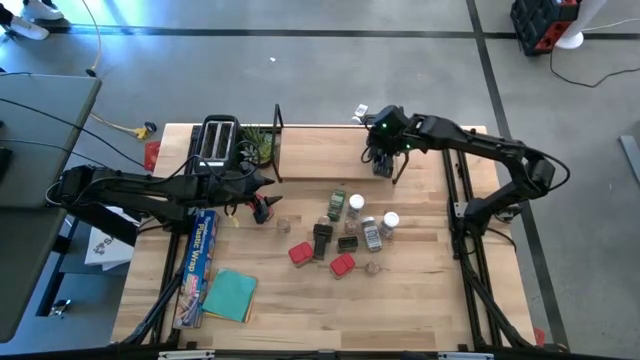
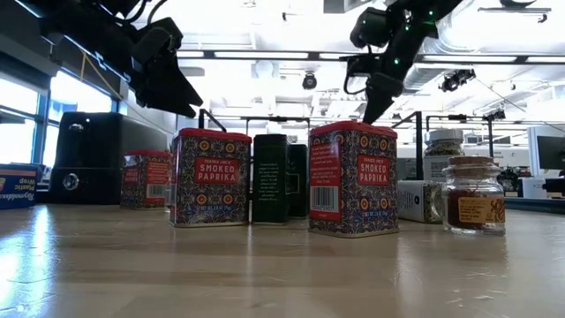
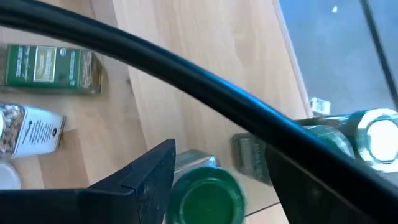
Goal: Shelf spices
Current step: Put the left green seasoning bottle on the shelf aligned with the other green seasoning bottles, then adjust the green seasoning bottle
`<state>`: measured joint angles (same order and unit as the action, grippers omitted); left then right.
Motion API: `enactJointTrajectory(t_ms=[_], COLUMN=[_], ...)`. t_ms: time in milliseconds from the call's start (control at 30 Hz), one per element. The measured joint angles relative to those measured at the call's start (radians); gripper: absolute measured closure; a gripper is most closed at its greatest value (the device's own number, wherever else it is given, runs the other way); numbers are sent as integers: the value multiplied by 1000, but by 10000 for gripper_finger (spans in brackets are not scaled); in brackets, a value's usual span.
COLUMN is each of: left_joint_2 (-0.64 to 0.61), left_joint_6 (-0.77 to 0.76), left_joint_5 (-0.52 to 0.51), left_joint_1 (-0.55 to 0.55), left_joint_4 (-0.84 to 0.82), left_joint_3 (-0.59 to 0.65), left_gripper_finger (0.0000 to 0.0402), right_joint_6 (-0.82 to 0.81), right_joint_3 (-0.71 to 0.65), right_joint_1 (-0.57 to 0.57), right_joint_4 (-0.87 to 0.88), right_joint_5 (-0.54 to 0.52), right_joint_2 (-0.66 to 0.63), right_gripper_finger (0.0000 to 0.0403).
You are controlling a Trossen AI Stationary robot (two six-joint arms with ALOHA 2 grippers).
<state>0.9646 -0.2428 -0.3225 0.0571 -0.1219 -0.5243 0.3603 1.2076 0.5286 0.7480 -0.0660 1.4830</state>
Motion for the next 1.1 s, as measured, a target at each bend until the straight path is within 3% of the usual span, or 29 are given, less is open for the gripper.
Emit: enactJointTrajectory(t_ms=[333,600,767,900,1100], left_joint_2=[0,0,0,0,0], left_joint_6=[0,0,0,1,2], left_joint_5=[2,4,-3,-5,-7], left_joint_1=[0,-13,-26,-33,-34], left_joint_4=[0,-2,-2,2,3], left_joint_3=[0,0,0,0,0], left_gripper_finger=[133,133,133,133,133], right_joint_6=[-133,-250,-269,-278,-301], right_joint_3=[186,186,179,89,-37], right_joint_1=[-74,-111,-170,-186,-184], right_joint_4=[275,431,411,353,196], right_joint_5=[-71,34,36,40,-10], right_joint_2=[0,0,15,16,16], right_gripper_finger=[175,290,356,391,399])
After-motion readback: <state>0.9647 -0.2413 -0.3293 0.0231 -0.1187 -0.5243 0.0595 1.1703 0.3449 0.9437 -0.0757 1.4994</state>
